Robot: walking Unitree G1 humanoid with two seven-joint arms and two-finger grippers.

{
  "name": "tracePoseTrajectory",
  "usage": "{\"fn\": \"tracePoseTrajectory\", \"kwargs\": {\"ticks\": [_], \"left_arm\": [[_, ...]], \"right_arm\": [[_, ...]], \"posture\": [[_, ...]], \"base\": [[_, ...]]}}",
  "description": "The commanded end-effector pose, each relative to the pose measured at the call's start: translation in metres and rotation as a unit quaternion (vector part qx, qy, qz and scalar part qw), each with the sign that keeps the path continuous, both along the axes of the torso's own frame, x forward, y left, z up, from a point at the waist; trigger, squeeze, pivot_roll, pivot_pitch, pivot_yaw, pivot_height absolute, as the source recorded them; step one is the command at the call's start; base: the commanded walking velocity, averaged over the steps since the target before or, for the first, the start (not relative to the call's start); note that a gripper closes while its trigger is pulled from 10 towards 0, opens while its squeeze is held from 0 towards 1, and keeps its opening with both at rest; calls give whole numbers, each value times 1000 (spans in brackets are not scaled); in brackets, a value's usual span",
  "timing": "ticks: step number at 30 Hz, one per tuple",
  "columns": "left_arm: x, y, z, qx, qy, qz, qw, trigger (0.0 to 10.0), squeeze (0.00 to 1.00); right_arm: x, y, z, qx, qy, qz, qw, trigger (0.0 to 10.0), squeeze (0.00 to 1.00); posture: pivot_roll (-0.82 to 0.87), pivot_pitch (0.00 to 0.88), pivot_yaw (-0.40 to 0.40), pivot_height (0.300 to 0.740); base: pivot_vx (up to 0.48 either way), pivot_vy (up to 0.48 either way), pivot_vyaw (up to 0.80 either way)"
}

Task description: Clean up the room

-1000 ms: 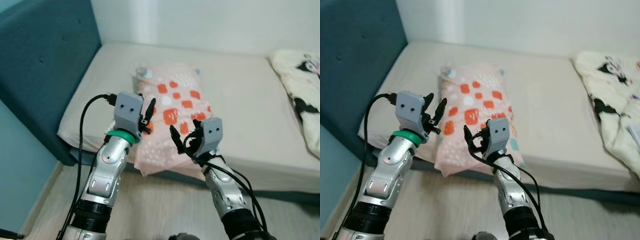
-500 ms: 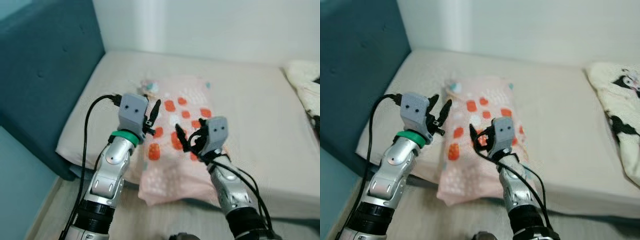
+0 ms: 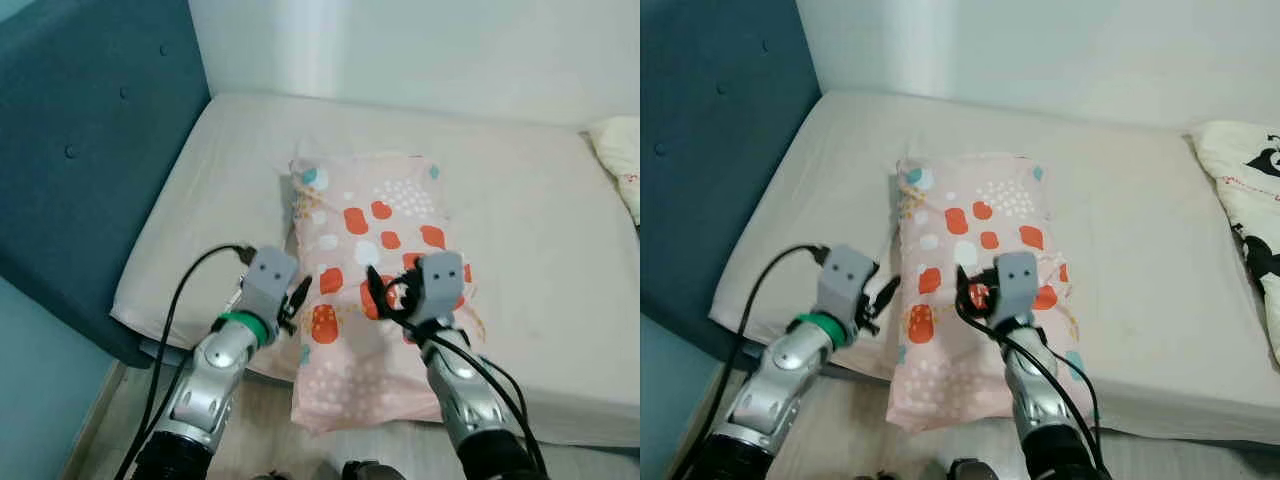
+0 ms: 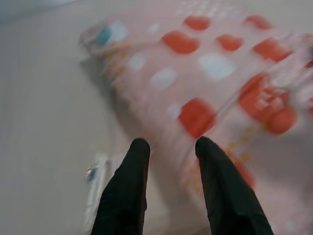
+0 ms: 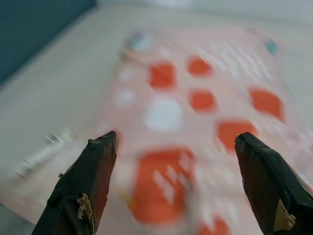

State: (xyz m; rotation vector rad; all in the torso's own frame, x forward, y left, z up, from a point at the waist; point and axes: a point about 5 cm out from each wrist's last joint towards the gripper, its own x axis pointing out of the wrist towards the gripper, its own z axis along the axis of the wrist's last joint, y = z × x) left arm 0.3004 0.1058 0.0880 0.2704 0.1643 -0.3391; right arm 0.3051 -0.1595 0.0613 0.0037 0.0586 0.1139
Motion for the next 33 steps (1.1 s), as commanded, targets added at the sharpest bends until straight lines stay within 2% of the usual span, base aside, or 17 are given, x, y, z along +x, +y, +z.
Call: {"fn": "tracePoseTrajectory", "kwargs": {"ticks": [1, 6, 14, 22, 33], "left_arm": [[-1, 3, -6, 5, 16, 18, 1000, 10000, 0], [2, -5, -3, -2, 10, 8, 1000, 10000, 0], [5, -5, 4, -25, -5, 21, 999, 10000, 0], [2, -3, 4, -24, -4, 24, 999, 10000, 0], [6, -4, 8, -24, -11, 23, 999, 10000, 0]], "right_arm": [[-3, -6, -5, -3, 7, -14, 1000, 10000, 0], [0, -12, 0, -6, -3, -10, 1000, 10000, 0], [4, -5, 8, -12, -27, -2, 1000, 10000, 0], [-1, -6, 2, -10, -21, -10, 1000, 10000, 0], [1, -10, 4, -11, -24, -17, 999, 10000, 0]], "posture": [[-114, 53, 69, 740], [-126, 75, 77, 740], [-118, 93, 64, 740], [-119, 102, 71, 695], [-116, 98, 73, 635]], "base": [[0, 0, 0], [0, 0, 0], [0, 0, 0], [0, 0, 0], [0, 0, 0]]}}
